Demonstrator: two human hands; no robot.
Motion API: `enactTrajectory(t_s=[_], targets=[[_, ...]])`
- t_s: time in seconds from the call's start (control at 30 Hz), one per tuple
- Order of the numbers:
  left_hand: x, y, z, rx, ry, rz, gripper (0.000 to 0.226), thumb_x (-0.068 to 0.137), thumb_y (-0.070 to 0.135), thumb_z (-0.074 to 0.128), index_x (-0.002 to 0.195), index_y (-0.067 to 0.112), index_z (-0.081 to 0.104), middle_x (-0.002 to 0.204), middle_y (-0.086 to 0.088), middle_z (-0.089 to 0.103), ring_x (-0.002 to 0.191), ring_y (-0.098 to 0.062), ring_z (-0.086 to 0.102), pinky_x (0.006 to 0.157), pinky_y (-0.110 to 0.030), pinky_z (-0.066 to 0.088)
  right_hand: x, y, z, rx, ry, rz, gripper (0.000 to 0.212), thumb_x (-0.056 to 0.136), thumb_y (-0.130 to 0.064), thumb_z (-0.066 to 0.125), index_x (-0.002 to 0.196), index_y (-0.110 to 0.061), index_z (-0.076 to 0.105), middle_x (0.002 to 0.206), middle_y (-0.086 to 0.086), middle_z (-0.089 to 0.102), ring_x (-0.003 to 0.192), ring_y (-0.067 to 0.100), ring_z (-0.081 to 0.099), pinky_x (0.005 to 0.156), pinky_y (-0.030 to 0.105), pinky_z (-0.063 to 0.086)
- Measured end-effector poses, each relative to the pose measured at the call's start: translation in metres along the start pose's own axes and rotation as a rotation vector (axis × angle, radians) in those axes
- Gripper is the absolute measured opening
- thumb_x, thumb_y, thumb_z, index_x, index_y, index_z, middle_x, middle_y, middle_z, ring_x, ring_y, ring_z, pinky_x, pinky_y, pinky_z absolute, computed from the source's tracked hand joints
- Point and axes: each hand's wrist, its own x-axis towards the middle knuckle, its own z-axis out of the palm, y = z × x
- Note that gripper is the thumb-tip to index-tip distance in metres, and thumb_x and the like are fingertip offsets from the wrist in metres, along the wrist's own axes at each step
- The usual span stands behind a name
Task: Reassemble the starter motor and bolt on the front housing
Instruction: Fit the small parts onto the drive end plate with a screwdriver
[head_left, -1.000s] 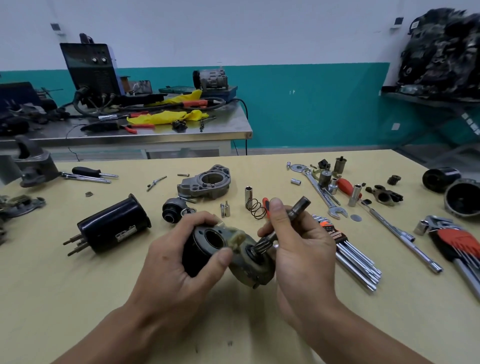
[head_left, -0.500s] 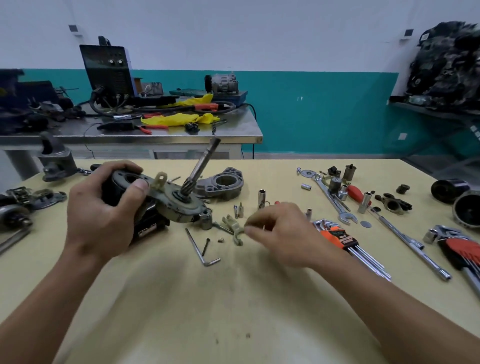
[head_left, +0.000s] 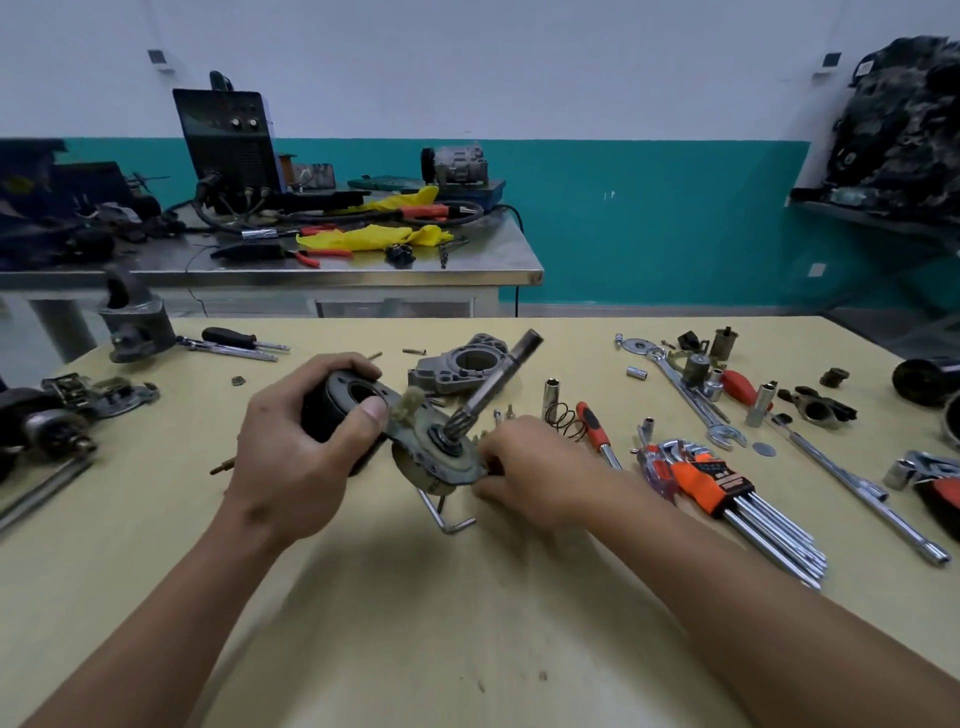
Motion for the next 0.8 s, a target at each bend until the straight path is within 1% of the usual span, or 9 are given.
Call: enactTrajectory(t_s=[0.07,0.13,0.2,0.3,0.37,0.43,0.53,0.7,0.8], targets=[[-0.001,0.0,0.0,-0.037,-0.056,0.006,0.031,0.071,0.041,0.06,0.095,0.022,0.066,0.076,0.005,0.061,0.058,-0.011,0.052,0.046,-0.02,0.043,-0.004,0.002,-0.001,-0.018,-0.013,-0.037,0.037,0.094,-0.025,0.059,0.062,-0.029,0.043,0.071,-0.004,0.05,0.07,0.022,0.05,0.062,0.034,0.041],[-0.001,-0.001,-0.001,-0.036,-0.12,0.038,0.029,0.072,0.039,0.06,0.095,0.022,0.067,0.078,0.002,0.062,0.059,-0.019,0.053,0.049,-0.019,0.044,-0.009,0.003,-0.003,-0.055,-0.041,-0.05,0.017,0.097,-0.026,0.052,0.081,-0.023,0.056,0.09,0.004,0.058,0.083,0.025,0.054,0.072,0.037,0.046],[-0.002,-0.003,-0.001,-0.045,-0.184,0.049,0.025,0.073,0.038,0.061,0.095,0.028,0.068,0.08,0.006,0.063,0.062,-0.012,0.055,0.052,-0.016,0.045,-0.014,0.003,-0.003,-0.105,-0.072,-0.055,0.015,0.1,-0.026,0.047,0.1,-0.015,0.057,0.104,0.007,0.057,0.093,0.025,0.054,0.08,0.038,0.047],[-0.005,-0.003,0.002,-0.06,-0.262,0.06,0.022,0.074,0.036,0.062,0.096,0.033,0.067,0.081,0.015,0.064,0.065,-0.005,0.058,0.056,-0.01,0.044,-0.019,0.007,-0.009,-0.073,-0.058,-0.051,0.009,0.101,-0.017,0.046,0.095,-0.013,0.05,0.097,0.002,0.052,0.088,0.021,0.053,0.08,0.038,0.049],[-0.008,-0.003,0.006,-0.018,-0.298,0.092,0.024,0.074,0.036,0.062,0.097,0.032,0.066,0.084,0.017,0.065,0.069,-0.004,0.06,0.061,-0.01,0.044,-0.022,0.013,-0.022,0.14,0.062,0.0,0.009,0.101,-0.018,0.051,0.093,-0.016,0.054,0.092,-0.002,0.058,0.083,0.016,0.059,0.072,0.029,0.052],[-0.012,-0.003,0.012,-0.01,-0.334,0.11,0.026,0.074,0.037,0.062,0.098,0.028,0.067,0.086,0.014,0.065,0.071,-0.005,0.06,0.063,-0.012,0.045,-0.031,0.019,-0.035,0.512,0.182,-0.03,0.01,0.098,-0.018,0.058,0.089,-0.02,0.062,0.082,-0.006,0.067,0.074,0.009,0.063,0.065,0.023,0.051],[-0.017,-0.003,0.024,-0.134,-0.386,0.056,0.031,0.074,0.039,0.061,0.098,0.021,0.069,0.086,0.001,0.065,0.07,-0.013,0.06,0.061,-0.019,0.046,-0.051,0.022,-0.043,0.906,0.122,-0.179,0.009,0.091,-0.014,0.068,0.085,-0.01,0.074,0.071,0.003,0.069,0.066,0.014,0.061,0.06,0.024,0.05],[-0.028,-0.004,0.041,-0.361,-0.478,-0.061,0.036,0.068,0.036,0.061,0.097,0.017,0.071,0.085,-0.001,0.065,0.069,-0.018,0.062,0.057,-0.023,0.047,-0.063,0.019,-0.044,1.07,0.02,-0.218,0.012,0.087,-0.009,0.07,0.096,-0.003,0.076,0.075,0.007,0.07,0.068,0.012,0.062,0.061,0.023,0.05],[-0.031,-0.003,0.046,-0.419,-0.512,-0.066,0.037,0.069,0.031,0.06,0.101,0.018,0.071,0.092,-0.002,0.07,0.08,-0.021,0.069,0.065,-0.026,0.054,-0.067,0.018,-0.045,1.055,-0.055,-0.227,0.016,0.09,-0.006,0.067,0.103,-0.001,0.074,0.079,0.003,0.073,0.072,0.01,0.064,0.062,0.023,0.05]])
